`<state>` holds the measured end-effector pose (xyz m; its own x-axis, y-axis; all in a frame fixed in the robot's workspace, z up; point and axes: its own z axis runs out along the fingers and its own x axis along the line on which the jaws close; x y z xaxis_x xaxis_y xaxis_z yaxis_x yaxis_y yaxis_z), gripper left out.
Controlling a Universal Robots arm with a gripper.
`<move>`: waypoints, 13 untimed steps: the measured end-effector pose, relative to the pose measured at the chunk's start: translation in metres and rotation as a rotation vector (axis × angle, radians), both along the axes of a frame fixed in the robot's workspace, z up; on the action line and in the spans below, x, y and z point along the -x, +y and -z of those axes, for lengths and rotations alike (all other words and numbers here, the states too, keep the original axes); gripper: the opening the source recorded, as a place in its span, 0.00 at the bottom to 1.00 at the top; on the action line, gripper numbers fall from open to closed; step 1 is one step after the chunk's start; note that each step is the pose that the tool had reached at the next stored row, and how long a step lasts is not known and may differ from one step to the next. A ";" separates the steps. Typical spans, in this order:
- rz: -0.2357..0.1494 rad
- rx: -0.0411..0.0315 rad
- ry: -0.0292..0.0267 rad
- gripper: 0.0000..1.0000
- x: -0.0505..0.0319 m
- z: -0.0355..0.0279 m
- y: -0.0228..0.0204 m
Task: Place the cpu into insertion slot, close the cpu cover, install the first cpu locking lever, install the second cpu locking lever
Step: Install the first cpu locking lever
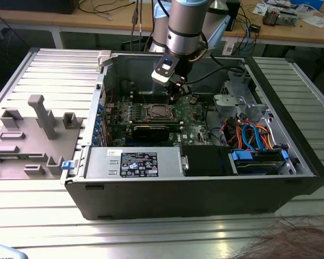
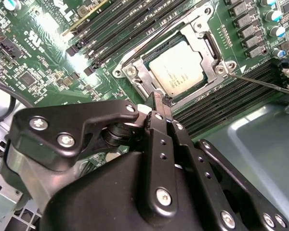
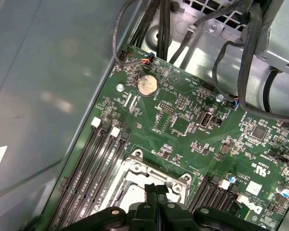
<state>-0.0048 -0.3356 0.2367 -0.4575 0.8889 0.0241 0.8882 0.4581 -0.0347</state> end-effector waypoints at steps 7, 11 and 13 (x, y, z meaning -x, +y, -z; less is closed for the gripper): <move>-0.027 0.0001 0.0000 0.11 0.0000 0.0000 0.0000; -0.042 0.0000 0.0000 0.11 0.0000 0.0000 0.0000; -0.048 0.0001 0.0000 0.11 0.0000 0.0000 0.0000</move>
